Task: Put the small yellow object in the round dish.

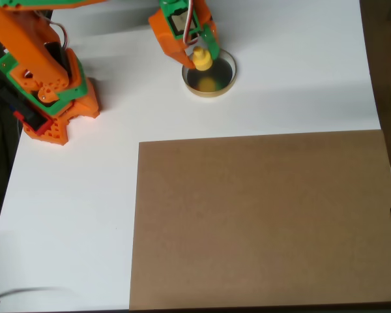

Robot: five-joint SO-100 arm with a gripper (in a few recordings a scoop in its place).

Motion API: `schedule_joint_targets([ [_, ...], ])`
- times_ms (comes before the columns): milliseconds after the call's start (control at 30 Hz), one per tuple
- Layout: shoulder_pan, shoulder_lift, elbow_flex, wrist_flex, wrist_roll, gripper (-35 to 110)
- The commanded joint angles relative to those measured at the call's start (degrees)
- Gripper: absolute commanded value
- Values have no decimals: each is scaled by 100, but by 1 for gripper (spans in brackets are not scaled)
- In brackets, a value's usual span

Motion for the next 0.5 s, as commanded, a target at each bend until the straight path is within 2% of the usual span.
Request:
schedule_joint_targets([
  [0, -62, 185, -26, 79, -88, 7],
  [467, 105, 360, -88, 105, -272, 22],
])
